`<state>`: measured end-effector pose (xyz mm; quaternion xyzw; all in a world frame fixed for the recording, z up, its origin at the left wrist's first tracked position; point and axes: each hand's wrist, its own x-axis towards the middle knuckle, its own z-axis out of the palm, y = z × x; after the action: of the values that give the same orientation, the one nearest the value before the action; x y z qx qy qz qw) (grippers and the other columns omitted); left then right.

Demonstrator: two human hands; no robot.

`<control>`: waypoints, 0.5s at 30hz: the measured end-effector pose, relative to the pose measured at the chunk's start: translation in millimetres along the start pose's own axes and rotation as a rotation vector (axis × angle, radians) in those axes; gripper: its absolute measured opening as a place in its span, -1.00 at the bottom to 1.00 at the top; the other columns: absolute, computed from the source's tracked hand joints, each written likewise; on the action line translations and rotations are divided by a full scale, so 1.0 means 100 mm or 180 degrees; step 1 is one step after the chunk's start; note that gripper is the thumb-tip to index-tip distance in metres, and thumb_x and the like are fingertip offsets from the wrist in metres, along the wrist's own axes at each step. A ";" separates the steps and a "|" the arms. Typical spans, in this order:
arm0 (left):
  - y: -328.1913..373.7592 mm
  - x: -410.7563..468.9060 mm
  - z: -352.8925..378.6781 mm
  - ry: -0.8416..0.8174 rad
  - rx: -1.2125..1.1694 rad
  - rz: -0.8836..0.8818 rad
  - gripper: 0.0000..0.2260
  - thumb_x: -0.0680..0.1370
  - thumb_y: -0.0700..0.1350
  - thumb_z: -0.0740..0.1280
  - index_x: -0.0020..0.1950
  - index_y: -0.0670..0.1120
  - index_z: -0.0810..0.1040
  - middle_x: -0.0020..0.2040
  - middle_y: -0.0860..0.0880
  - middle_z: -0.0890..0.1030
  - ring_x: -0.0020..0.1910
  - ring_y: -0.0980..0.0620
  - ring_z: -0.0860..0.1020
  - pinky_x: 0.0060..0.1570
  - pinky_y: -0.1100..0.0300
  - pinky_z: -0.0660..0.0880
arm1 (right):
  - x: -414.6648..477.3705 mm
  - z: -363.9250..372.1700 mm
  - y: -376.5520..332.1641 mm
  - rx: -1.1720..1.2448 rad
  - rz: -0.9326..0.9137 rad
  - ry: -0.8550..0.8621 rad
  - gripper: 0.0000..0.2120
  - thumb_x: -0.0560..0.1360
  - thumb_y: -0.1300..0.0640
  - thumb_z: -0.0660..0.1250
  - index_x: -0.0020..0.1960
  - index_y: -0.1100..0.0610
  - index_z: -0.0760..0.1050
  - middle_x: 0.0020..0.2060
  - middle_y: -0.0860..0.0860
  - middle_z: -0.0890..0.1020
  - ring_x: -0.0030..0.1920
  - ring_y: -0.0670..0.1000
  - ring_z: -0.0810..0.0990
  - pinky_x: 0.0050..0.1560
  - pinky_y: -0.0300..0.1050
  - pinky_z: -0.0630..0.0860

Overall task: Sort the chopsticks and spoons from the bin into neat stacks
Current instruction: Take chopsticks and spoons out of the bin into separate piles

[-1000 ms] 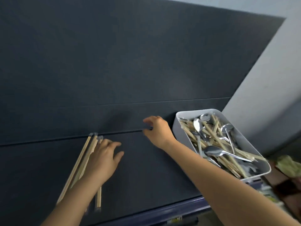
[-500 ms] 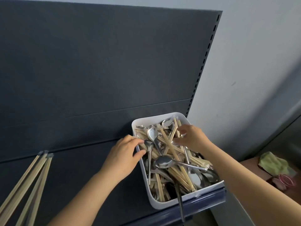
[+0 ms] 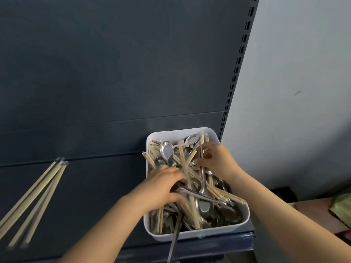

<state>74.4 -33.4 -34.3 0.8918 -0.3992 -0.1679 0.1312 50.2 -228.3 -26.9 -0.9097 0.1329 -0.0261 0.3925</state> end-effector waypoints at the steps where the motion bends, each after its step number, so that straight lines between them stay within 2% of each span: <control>1: 0.01 0.01 0.01 0.0072 0.0037 0.0018 -0.57 0.44 0.16 0.38 0.28 0.14 0.45 0.21 0.19 0.43 0.23 0.16 0.31 0.29 0.12 0.28 | 0.01 -0.02 0.00 0.0073 -0.0044 0.0046 -0.63 0.42 0.14 0.46 0.19 0.13 0.50 -0.28 0.02 0.59 -0.27 0.04 0.55 -0.19 -0.09 0.52; 5: 0.00 0.01 -0.04 0.0342 0.0136 0.0025 -0.75 0.44 0.10 0.41 0.09 0.14 0.52 0.00 0.23 0.43 0.08 0.17 0.37 0.16 0.15 0.35 | 0.03 -0.10 -0.02 0.0516 -0.0200 0.0189 -0.82 0.45 0.17 0.42 0.02 0.05 0.52 -0.24 0.18 0.63 -0.23 0.20 0.61 -0.13 0.14 0.60; 7: -0.05 0.00 -0.10 0.0500 -0.0111 -0.0079 -0.81 0.42 0.08 0.44 -0.04 0.15 0.49 -0.07 0.22 0.43 -0.02 0.18 0.40 0.07 0.15 0.41 | 0.03 -0.15 -0.04 0.0636 -0.0225 0.0285 -0.83 0.46 0.16 0.42 0.03 0.06 0.52 -0.24 0.10 0.64 -0.22 0.12 0.64 -0.10 0.12 0.61; 10: -0.07 -0.01 -0.24 0.0852 -0.0727 -0.0309 -0.79 0.39 0.02 0.49 -0.20 0.13 0.44 -0.13 0.16 0.49 -0.13 0.20 0.46 -0.09 0.18 0.46 | 0.03 -0.23 -0.11 0.0846 -0.0310 0.0486 -0.86 0.46 0.16 0.41 0.02 0.06 0.54 -0.25 0.00 0.64 -0.24 0.01 0.63 -0.10 0.02 0.62; 13: -0.03 -0.02 -0.35 0.1080 -0.1326 -0.0454 -0.79 0.39 -0.03 0.50 -0.21 0.11 0.46 -0.20 0.14 0.52 -0.22 0.23 0.46 -0.22 0.32 0.37 | 0.07 -0.34 -0.24 0.1016 -0.0424 0.0726 -0.96 0.47 0.15 0.40 -0.11 0.04 0.56 -0.31 -0.02 0.62 -0.30 -0.02 0.58 -0.16 -0.04 0.60; 15: 0.01 0.00 -0.37 0.1068 -0.1509 -0.0402 -0.79 0.40 -0.03 0.50 -0.20 0.07 0.46 -0.23 0.13 0.51 -0.26 0.21 0.44 -0.23 0.32 0.36 | 0.10 -0.41 -0.37 0.1328 -0.0416 0.0751 -0.89 0.51 0.14 0.36 -0.19 0.11 0.55 -0.33 0.03 0.63 -0.32 0.03 0.60 -0.19 -0.03 0.62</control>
<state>89.2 -30.3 -0.4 0.8746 -0.2653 -0.1145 0.3893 61.5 -235.8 27.2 -0.8063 0.1104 -0.1842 0.5511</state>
